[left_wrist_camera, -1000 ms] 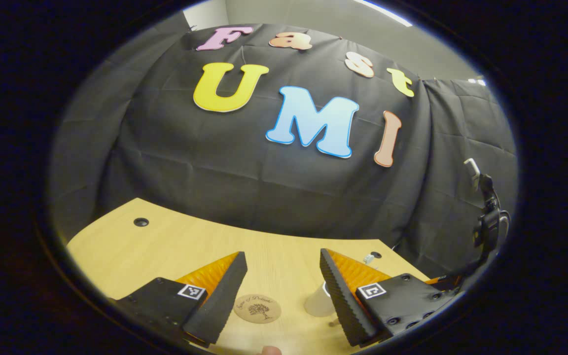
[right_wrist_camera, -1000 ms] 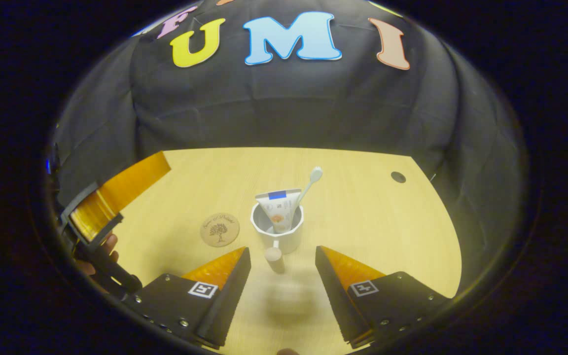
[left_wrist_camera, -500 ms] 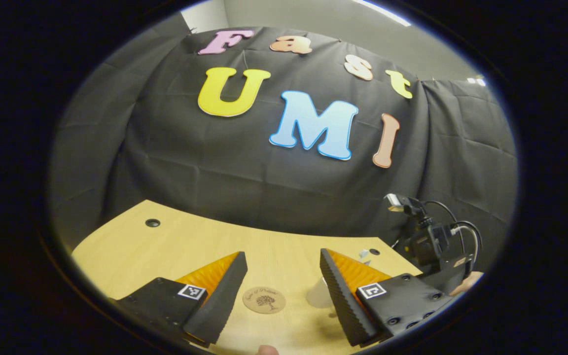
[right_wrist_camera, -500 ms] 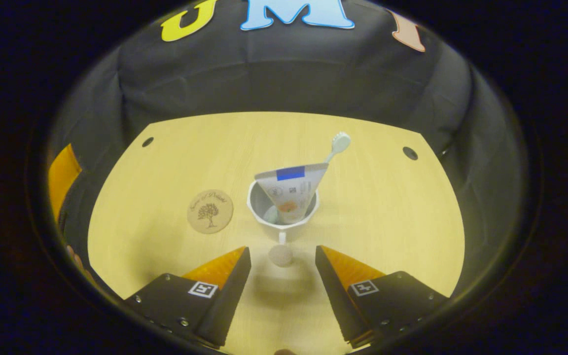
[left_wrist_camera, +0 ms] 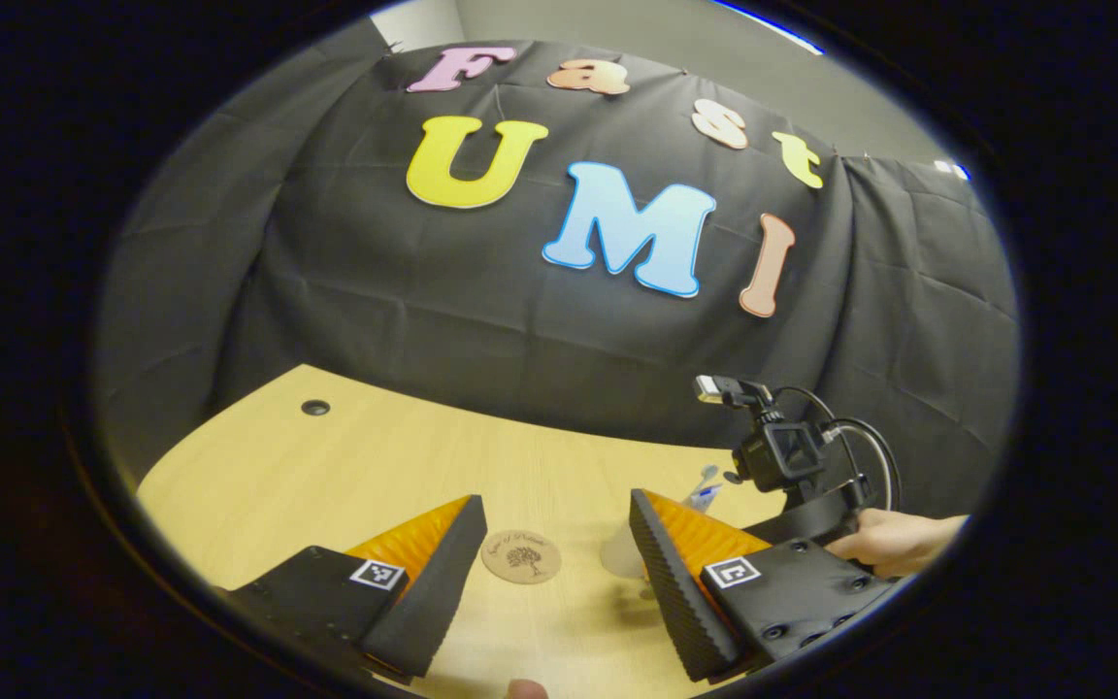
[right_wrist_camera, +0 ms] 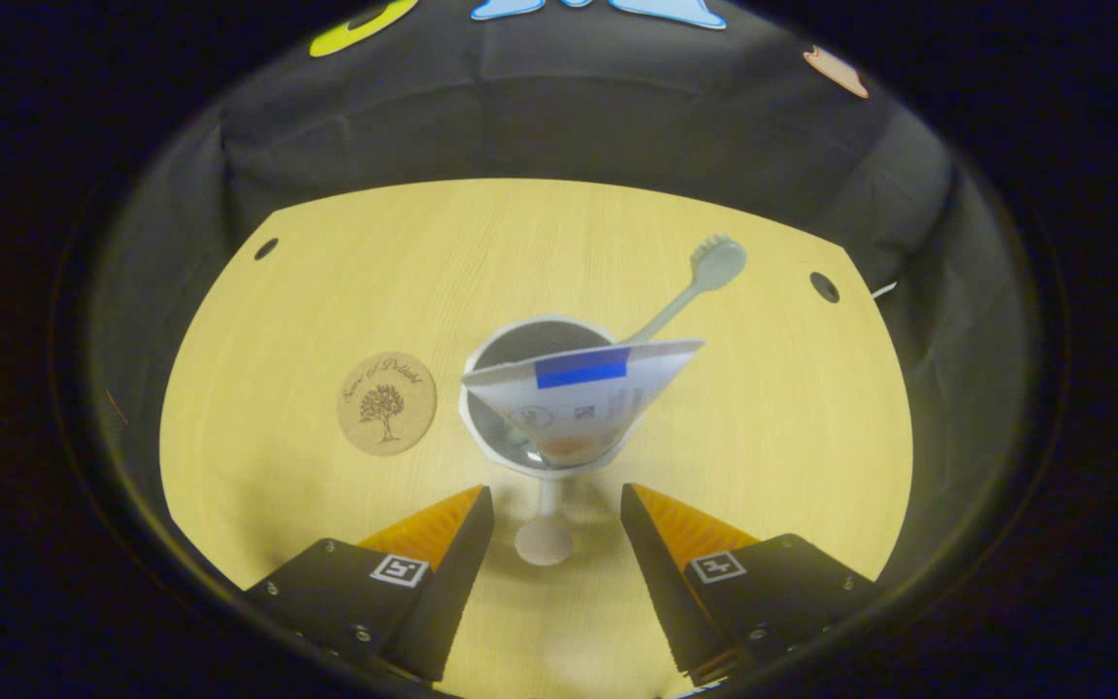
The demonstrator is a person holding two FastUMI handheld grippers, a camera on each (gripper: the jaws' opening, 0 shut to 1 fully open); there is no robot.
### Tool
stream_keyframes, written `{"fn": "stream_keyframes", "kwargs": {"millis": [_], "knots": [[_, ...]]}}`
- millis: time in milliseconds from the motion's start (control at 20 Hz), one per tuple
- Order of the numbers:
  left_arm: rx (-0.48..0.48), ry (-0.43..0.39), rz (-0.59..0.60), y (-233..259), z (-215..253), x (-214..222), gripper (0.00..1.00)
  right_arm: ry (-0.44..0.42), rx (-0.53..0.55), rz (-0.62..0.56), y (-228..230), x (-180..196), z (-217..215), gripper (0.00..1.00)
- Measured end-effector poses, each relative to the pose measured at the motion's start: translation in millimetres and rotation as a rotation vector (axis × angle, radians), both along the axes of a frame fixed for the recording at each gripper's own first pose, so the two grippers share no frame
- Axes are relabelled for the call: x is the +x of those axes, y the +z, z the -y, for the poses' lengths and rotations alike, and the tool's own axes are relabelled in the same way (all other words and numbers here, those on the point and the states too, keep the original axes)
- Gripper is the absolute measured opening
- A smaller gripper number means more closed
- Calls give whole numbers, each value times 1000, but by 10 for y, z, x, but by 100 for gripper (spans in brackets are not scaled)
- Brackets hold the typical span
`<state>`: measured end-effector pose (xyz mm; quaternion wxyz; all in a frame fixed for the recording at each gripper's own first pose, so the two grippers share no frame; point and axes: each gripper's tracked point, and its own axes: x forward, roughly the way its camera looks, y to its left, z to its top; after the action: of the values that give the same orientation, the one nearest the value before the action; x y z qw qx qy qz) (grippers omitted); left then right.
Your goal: Put the toothbrush and toothpaste on the desktop into the cup, then pick up the cup and place it on the coaster on the desktop.
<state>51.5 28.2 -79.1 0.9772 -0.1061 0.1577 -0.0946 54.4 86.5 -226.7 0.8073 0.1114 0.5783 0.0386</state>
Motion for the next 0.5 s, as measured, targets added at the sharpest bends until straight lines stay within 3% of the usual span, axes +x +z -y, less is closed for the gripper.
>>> {"fn": "stream_keyframes", "kwargs": {"millis": [500], "knots": [[0, 10, -25, -108, -121, -11, 96, 58, -3, -58, -266, 68, -81, 80]]}}
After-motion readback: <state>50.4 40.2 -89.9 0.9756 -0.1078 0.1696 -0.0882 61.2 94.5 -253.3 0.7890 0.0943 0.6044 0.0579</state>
